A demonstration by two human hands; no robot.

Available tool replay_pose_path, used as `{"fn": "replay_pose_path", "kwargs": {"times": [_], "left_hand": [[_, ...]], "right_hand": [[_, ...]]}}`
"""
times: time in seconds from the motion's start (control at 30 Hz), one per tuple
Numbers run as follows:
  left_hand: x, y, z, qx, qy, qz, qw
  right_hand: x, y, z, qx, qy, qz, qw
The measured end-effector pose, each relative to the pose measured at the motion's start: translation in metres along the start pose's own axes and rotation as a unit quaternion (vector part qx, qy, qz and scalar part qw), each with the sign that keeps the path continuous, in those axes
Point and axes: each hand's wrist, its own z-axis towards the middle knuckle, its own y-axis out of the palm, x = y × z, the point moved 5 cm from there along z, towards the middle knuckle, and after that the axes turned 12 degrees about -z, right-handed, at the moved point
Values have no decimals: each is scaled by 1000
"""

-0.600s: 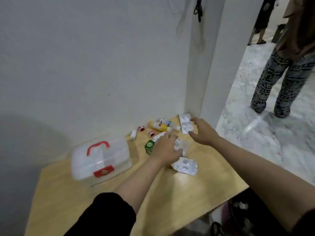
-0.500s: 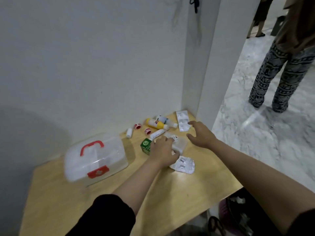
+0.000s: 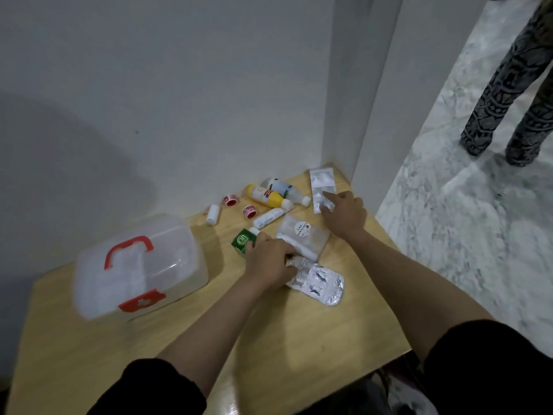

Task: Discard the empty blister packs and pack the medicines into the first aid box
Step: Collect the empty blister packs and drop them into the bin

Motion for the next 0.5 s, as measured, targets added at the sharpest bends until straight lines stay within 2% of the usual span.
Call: {"fn": "replay_pose_path", "kwargs": {"times": [0.27,0.5], "left_hand": [[-4,-6,-5,31,4,-97,995],[2,-8,-10,40,40,-239,969]], "right_hand": [[2,0,7,-2,38,56,998],[4,3,1,-26,-18,24,999]]}}
